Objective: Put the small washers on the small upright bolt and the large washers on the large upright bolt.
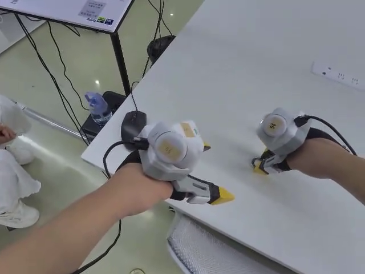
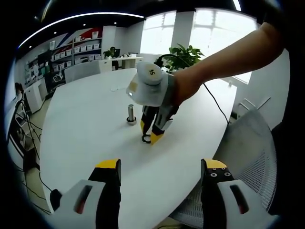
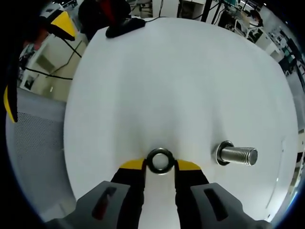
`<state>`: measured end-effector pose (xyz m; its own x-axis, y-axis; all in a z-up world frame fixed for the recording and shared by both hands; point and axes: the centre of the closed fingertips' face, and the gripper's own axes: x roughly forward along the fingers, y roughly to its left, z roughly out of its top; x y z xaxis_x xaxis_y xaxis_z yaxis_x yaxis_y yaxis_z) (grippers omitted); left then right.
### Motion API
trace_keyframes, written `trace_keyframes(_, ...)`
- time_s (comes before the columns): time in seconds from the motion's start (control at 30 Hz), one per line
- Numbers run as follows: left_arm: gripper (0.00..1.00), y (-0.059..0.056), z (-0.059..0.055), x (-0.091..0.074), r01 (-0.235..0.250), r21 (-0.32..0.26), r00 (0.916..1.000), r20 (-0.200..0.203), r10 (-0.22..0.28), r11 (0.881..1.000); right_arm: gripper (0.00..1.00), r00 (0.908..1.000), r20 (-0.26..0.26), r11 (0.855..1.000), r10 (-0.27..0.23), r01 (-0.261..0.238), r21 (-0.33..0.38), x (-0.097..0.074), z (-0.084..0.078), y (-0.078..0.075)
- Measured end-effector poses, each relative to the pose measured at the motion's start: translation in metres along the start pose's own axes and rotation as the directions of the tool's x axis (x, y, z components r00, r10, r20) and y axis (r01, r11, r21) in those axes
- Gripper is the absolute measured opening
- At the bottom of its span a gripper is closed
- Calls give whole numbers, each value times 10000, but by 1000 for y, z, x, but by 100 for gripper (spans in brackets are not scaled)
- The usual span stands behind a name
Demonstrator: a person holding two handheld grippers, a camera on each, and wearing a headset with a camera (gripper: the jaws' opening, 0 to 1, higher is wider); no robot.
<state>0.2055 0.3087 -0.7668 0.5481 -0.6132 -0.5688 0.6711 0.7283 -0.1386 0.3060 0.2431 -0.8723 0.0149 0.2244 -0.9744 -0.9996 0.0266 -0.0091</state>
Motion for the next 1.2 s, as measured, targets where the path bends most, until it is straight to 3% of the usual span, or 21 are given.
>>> trace_keyframes(0.17,67,-2,0,0,9,44,10000,-56,-9,10000,23,9998,-194,9999,-94,93,-56,1,0,-1)
trace_keyframes(0.6,67,-2,0,-3,4,93,9999,-155,-3,10000,21,10000,-42,9999,-62,62,-123,0,-2,-6)
trace_keyframes(0.83,66,-3,1,-1,47,83,9998,-179,-46,10000,21,9999,118,9997,-115,113,202,-12,-5,-12)
trace_keyframes(1.2,66,-7,8,7,179,249,9997,-172,-175,9995,21,9997,99,9974,-242,235,688,-36,-30,-20)
